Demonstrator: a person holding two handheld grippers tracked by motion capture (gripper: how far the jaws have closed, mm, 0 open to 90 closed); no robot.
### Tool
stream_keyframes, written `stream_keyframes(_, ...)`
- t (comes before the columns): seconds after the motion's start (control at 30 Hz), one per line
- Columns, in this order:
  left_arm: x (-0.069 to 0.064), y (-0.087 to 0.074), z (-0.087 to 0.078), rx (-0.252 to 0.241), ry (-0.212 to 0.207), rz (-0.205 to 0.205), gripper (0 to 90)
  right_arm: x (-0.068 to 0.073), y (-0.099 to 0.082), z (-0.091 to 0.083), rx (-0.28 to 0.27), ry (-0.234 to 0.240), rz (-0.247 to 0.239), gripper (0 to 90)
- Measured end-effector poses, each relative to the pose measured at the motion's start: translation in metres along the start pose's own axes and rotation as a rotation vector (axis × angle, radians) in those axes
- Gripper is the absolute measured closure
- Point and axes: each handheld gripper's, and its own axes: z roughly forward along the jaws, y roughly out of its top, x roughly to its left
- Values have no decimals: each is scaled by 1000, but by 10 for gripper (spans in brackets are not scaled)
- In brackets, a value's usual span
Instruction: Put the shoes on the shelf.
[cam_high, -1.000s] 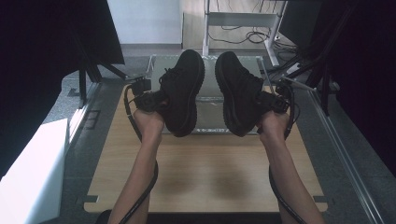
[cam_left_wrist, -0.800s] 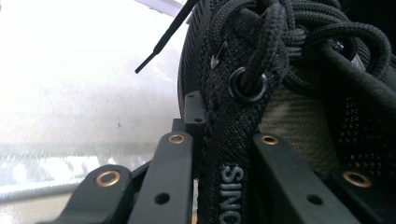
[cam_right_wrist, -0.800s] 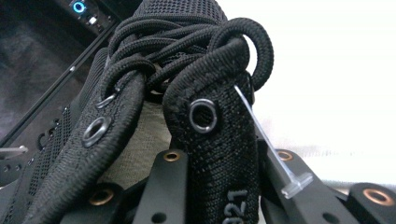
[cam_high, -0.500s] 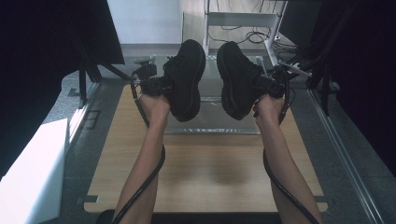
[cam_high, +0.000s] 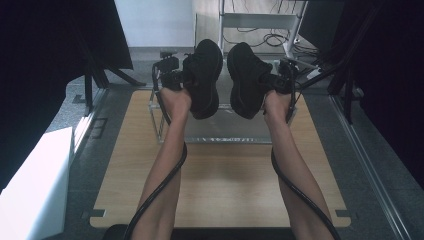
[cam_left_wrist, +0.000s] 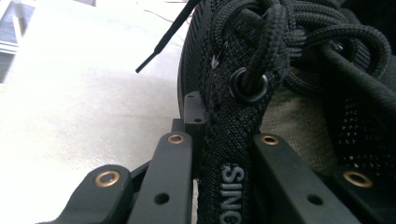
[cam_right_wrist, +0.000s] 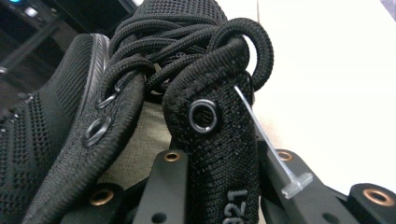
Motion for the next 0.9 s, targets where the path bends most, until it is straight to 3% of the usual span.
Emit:
stream_keyframes(0.2, -6, 4, 13, 33, 61, 10, 818, 8, 0, 15, 10, -59, -46, 776)
stream_keyframes(0.3, -9, 7, 18, 44, 83, 20, 815, 14, 1, 21, 16, -111, -80, 775)
stream_keyframes(0.33, -12, 9, 21, 47, 109, 32, 814, 17, 2, 25, 16, -130, -92, 775)
stream_keyframes(0.53, -19, 16, 31, 57, 173, 59, 806, 26, 3, 31, 31, -165, -123, 762)
stream_keyframes(0.77, -26, 18, 41, 84, 184, 76, 771, 33, 3, 37, 47, -208, -164, 719)
stream_keyframes(0.87, -30, 16, 47, 93, 179, 92, 740, 36, 2, 41, 46, -197, -175, 693)
stream_keyframes(0.9, -32, 16, 48, 97, 189, 107, 723, 40, 1, 43, 43, -209, -209, 687)
